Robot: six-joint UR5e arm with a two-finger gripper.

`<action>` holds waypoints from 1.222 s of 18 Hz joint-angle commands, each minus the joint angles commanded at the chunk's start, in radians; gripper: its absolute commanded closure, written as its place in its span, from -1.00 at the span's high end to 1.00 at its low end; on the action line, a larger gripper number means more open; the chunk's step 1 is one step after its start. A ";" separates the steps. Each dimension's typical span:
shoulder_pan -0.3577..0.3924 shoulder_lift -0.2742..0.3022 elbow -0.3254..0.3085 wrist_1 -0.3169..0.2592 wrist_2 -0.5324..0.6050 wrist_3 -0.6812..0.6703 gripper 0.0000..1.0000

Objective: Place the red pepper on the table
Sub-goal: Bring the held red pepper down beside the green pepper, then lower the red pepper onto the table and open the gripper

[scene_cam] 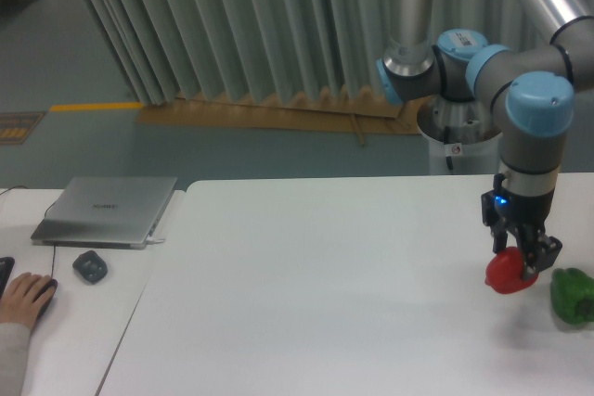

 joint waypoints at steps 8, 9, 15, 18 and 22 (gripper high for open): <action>0.002 -0.044 0.006 0.034 0.050 -0.011 0.07; 0.000 -0.044 -0.004 0.023 0.070 -0.011 0.07; 0.000 -0.046 -0.044 0.008 0.087 -0.011 0.08; -0.003 -0.057 -0.043 0.014 0.086 -0.014 0.09; -0.021 -0.071 -0.037 0.021 0.091 -0.054 0.15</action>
